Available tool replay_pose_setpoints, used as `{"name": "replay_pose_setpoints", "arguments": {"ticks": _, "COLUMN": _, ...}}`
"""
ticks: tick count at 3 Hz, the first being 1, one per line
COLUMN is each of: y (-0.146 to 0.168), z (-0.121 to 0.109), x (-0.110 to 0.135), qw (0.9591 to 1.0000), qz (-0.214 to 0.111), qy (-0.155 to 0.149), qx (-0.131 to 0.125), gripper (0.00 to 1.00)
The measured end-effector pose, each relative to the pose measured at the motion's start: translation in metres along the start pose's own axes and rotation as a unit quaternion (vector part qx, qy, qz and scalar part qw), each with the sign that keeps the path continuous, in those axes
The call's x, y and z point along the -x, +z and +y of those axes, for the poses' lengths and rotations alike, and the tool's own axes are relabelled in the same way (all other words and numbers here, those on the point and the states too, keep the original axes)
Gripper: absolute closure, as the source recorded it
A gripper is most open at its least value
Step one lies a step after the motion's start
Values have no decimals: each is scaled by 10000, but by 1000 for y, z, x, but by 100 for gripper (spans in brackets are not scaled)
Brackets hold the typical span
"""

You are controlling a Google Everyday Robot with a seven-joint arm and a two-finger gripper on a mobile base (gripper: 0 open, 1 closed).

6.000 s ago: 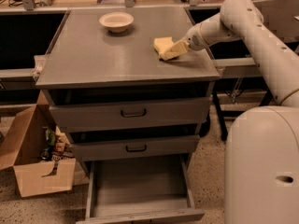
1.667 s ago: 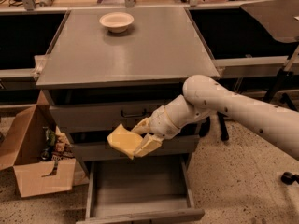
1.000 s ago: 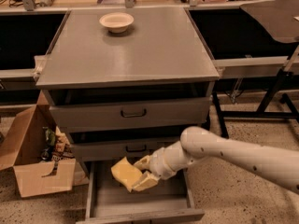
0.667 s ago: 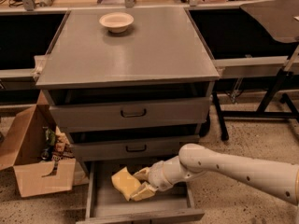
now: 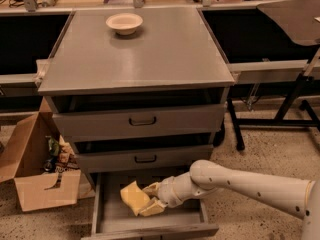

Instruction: Place sponge into bottom drawer

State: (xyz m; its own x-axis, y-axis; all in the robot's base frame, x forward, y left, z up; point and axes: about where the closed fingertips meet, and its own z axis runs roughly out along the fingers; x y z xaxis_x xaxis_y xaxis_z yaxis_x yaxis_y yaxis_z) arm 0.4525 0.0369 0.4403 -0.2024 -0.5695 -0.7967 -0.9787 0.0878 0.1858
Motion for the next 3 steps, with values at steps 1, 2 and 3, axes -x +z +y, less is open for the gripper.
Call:
{"name": "replay_pose_setpoints", "arguments": {"ticks": 1, "y": 37, "z": -35, "x": -46, "qw": 9990, "qz": -279, "qy": 207, "qx": -296, "gripper": 100}}
{"name": "replay_pose_setpoints", "arguments": {"ticks": 2, "y": 77, "z": -69, "x": -98, "qw": 9959, "qz": -490, "qy": 600, "qx": -468, "gripper": 100}}
{"name": "replay_pose_setpoints", "arguments": {"ticks": 3, "y": 100, "z": -90, "x": -133, "qw": 9936, "qz": -426, "qy": 938, "qx": -471, "gripper": 100}}
